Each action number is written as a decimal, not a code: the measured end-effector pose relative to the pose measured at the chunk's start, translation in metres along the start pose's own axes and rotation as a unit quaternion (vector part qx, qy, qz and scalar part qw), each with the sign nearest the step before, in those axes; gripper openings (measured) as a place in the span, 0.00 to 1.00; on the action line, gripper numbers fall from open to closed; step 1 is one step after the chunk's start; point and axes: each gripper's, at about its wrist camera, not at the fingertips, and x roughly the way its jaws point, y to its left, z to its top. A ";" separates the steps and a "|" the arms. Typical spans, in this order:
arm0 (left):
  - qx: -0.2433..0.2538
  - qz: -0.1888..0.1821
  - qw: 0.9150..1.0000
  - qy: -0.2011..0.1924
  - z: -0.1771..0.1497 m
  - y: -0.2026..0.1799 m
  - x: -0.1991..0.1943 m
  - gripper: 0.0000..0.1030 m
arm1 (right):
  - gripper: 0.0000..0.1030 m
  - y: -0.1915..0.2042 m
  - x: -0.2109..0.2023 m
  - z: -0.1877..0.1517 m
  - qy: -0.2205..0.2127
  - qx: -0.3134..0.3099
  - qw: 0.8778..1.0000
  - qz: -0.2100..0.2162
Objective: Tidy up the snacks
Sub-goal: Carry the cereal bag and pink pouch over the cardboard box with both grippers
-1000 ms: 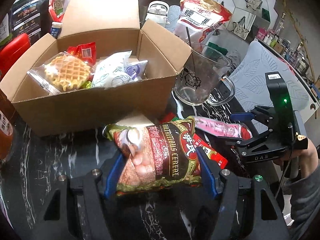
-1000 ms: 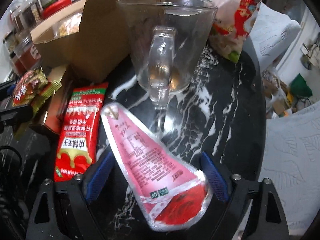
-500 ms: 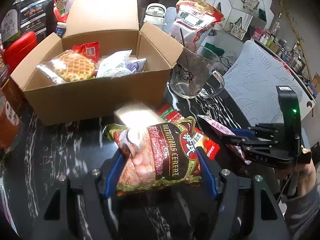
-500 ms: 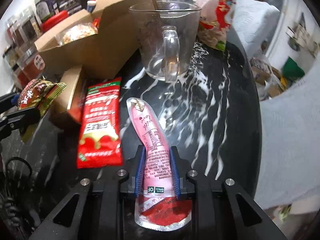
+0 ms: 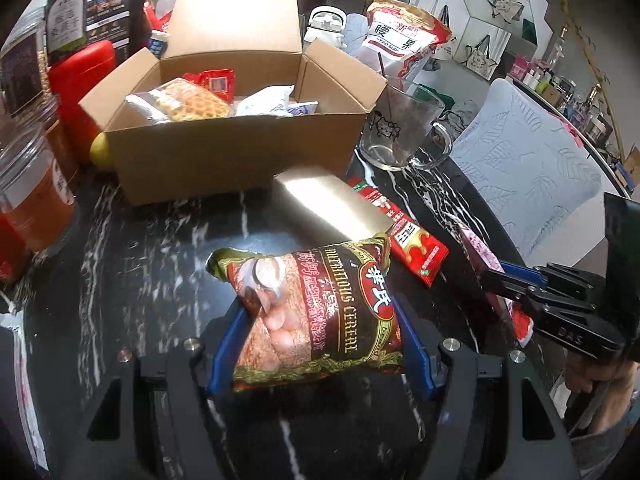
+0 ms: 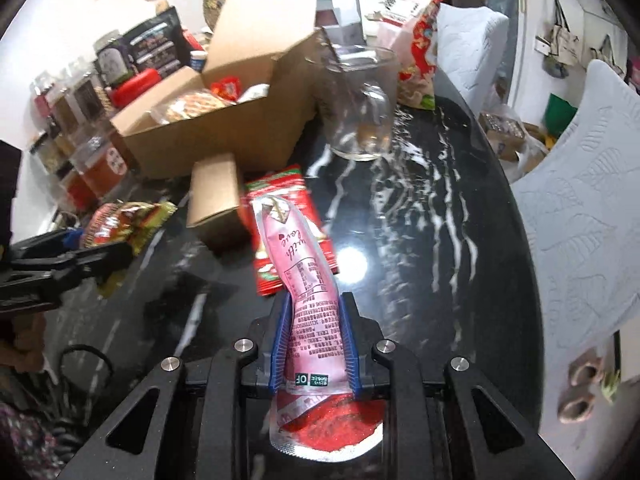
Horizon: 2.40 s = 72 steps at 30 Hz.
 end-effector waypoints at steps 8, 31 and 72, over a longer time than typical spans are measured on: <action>-0.002 0.003 1.000 -0.021 -0.008 0.018 -0.026 0.66 | 0.23 0.037 -0.021 -0.013 -0.034 0.030 0.999 0.028; -0.030 0.033 0.994 -0.097 0.021 0.083 -0.080 0.66 | 0.23 0.132 -0.027 0.016 -0.101 0.022 0.987 0.121; -0.023 0.034 0.977 -0.208 0.203 0.111 -0.033 0.66 | 0.23 0.112 0.023 0.227 -0.180 -0.027 0.975 0.131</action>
